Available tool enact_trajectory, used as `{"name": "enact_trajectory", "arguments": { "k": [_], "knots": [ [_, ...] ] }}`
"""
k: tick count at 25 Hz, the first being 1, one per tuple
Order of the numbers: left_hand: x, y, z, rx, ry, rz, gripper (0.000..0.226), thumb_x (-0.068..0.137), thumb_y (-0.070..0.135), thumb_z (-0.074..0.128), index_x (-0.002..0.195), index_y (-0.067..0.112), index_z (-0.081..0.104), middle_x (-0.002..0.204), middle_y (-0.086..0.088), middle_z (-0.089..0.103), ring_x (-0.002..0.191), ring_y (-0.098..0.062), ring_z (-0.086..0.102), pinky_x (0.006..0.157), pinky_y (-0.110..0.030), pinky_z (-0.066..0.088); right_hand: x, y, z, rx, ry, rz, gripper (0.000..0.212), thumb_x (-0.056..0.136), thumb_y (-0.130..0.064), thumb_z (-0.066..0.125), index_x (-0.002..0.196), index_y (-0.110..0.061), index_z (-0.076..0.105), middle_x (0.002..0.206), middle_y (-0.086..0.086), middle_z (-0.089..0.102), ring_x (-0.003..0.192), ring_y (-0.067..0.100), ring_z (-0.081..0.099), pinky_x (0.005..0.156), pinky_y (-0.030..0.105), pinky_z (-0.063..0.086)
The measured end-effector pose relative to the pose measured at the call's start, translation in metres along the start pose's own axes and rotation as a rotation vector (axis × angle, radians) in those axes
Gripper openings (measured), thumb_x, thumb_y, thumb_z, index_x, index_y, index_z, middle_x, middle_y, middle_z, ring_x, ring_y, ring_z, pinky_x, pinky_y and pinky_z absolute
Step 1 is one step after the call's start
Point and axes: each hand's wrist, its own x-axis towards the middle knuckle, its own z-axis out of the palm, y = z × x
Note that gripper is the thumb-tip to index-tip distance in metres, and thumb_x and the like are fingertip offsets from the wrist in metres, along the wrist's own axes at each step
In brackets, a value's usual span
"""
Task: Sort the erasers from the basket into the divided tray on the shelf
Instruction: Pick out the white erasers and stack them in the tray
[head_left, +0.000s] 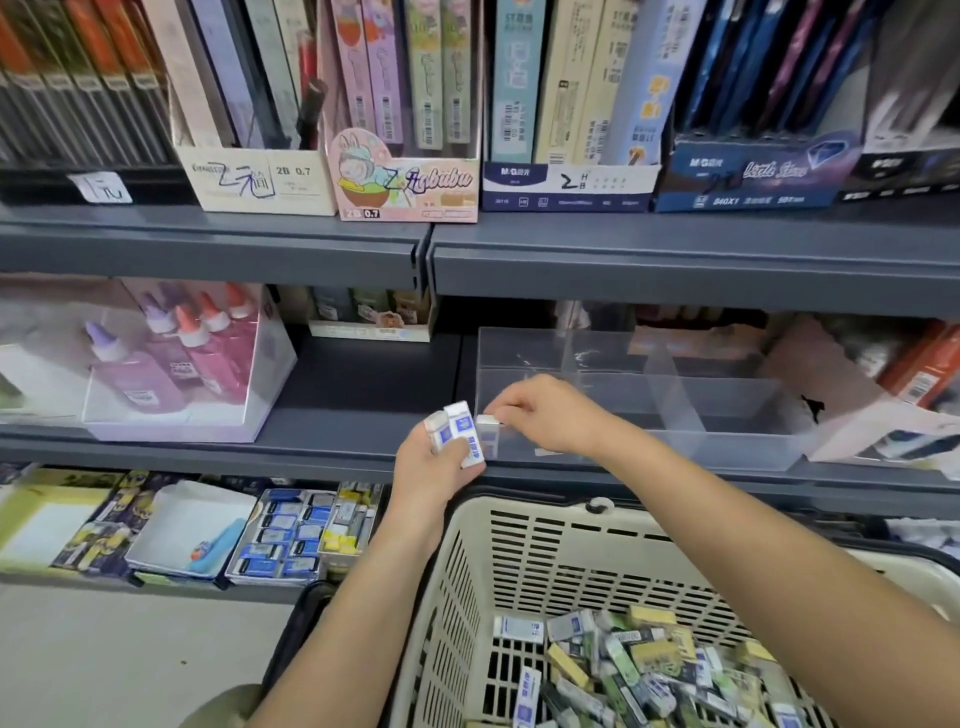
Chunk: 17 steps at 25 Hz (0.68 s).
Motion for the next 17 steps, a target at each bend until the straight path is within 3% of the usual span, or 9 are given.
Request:
{"name": "enact_trajectory", "arguments": {
  "k": [3, 6, 9, 11, 13, 15, 17],
  "knots": [
    [-0.005, 0.005, -0.003, 0.020, 0.020, 0.073, 0.025, 0.089, 0.000, 0.054, 0.112, 0.010, 0.052, 0.103, -0.011, 0.064, 0.086, -0.015, 0.064, 0.066, -0.021, 0.057, -0.009, -0.003, 0.000, 0.042, 0.145, -0.037, 0.027, 0.096, -0.025, 0.046, 0.112, -0.019, 0.066, 0.114, -0.005, 0.066, 0.103, 0.009, 0.058, 0.089, 0.022, 0.045],
    [-0.013, 0.013, -0.007, 0.131, -0.081, 0.127, 0.026, 0.088, 0.003, 0.059, 0.113, 0.009, 0.055, 0.099, -0.009, 0.067, 0.083, -0.014, 0.067, 0.063, -0.019, 0.055, -0.021, -0.011, 0.001, 0.165, 0.249, -0.100, 0.020, 0.091, -0.029, 0.054, 0.099, -0.021, 0.071, 0.085, -0.016, 0.067, 0.073, -0.007, 0.057, 0.067, 0.005, 0.041],
    [-0.019, 0.021, -0.004, 0.089, -0.112, 0.098, 0.017, 0.091, 0.009, 0.054, 0.107, 0.014, 0.049, 0.099, -0.011, 0.066, 0.079, -0.013, 0.068, 0.057, -0.019, 0.053, -0.024, -0.017, -0.007, 0.338, 0.203, -0.102, 0.012, 0.088, -0.022, 0.059, 0.084, -0.022, 0.070, 0.066, -0.013, 0.066, 0.060, -0.003, 0.061, 0.066, 0.014, 0.048],
    [-0.017, 0.027, -0.007, -0.053, -0.044, 0.059, 0.005, 0.095, 0.012, 0.044, 0.099, 0.015, 0.044, 0.095, -0.013, 0.067, 0.075, -0.013, 0.067, 0.052, -0.021, 0.052, -0.019, -0.015, -0.020, 0.478, 0.287, -0.055, 0.008, 0.087, -0.021, 0.063, 0.082, -0.024, 0.068, 0.070, -0.007, 0.069, 0.064, 0.005, 0.066, 0.071, 0.025, 0.054],
    [-0.012, 0.028, -0.015, -0.050, -0.023, 0.063, 0.007, 0.096, 0.014, 0.043, 0.098, 0.016, 0.049, 0.097, -0.010, 0.068, 0.083, -0.013, 0.066, 0.057, -0.023, 0.053, -0.010, -0.008, -0.027, 0.366, 0.334, 0.005, 0.003, 0.086, -0.028, 0.064, 0.088, -0.027, 0.065, 0.082, -0.002, 0.070, 0.079, 0.013, 0.067, 0.079, 0.031, 0.053],
    [-0.008, 0.026, -0.023, 0.120, -0.026, 0.126, 0.013, 0.094, 0.018, 0.051, 0.104, 0.017, 0.058, 0.101, -0.003, 0.066, 0.089, -0.012, 0.062, 0.072, -0.027, 0.053, -0.003, -0.004, -0.023, 0.177, 0.235, 0.064, 0.006, 0.086, -0.033, 0.063, 0.091, -0.030, 0.063, 0.091, -0.003, 0.069, 0.087, 0.015, 0.065, 0.082, 0.031, 0.051],
    [-0.005, 0.024, -0.025, 0.219, -0.026, 0.185, 0.022, 0.092, 0.018, 0.055, 0.113, 0.016, 0.061, 0.096, 0.002, 0.064, 0.086, -0.011, 0.059, 0.078, -0.027, 0.049, 0.003, -0.004, -0.010, 0.122, 0.110, 0.083, 0.008, 0.087, -0.029, 0.061, 0.095, -0.028, 0.065, 0.097, -0.003, 0.069, 0.091, 0.014, 0.065, 0.086, 0.030, 0.051]
  ]
}}
